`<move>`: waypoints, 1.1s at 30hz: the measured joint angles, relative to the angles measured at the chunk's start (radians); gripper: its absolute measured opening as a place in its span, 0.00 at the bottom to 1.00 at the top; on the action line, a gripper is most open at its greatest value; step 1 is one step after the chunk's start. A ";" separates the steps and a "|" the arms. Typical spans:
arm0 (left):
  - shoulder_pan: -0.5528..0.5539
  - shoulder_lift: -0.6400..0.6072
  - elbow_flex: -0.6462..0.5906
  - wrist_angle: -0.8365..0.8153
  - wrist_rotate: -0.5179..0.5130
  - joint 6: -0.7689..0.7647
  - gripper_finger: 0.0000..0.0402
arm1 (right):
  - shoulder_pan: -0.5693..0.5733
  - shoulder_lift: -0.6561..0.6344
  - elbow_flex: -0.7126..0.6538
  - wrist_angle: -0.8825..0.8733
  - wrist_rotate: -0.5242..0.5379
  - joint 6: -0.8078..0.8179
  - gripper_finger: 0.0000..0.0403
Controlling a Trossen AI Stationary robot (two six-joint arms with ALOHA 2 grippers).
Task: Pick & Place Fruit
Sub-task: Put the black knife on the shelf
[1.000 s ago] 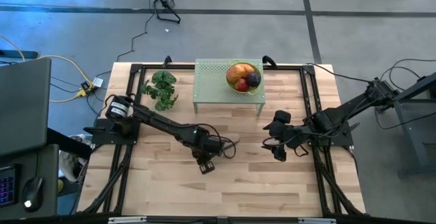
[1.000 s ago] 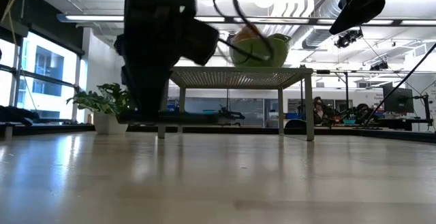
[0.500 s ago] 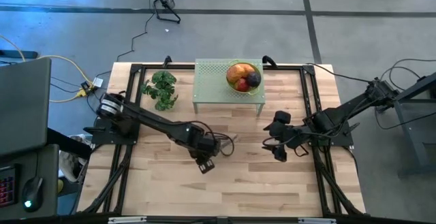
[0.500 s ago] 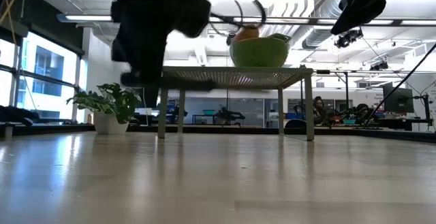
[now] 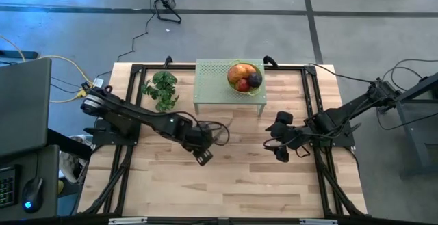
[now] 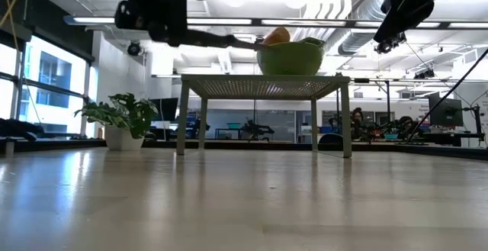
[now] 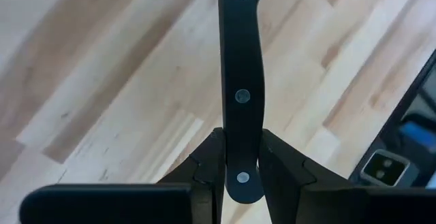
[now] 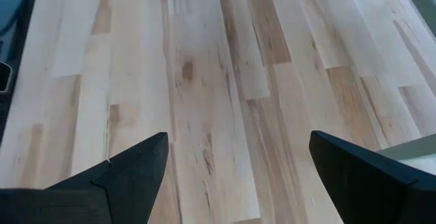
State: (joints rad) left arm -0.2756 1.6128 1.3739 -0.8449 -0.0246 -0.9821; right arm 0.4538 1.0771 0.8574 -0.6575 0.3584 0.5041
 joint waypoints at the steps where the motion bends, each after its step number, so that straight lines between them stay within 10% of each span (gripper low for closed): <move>1: 0.000 -0.011 0.000 -0.002 -0.015 -0.016 0.16 | 0.000 0.000 0.000 0.000 0.000 0.000 0.87; 24: 0.289 -0.084 0.000 -0.018 -0.146 -0.069 0.16 | 0.000 0.000 0.000 -0.005 0.000 -0.003 0.87; 33: 0.442 -0.090 0.000 -0.018 0.045 -0.094 0.16 | 0.000 0.000 0.000 -0.005 0.001 -0.010 0.87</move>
State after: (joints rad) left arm 0.1660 1.5227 1.3735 -0.8629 0.0205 -1.0761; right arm 0.4534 1.0771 0.8574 -0.6624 0.3592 0.4938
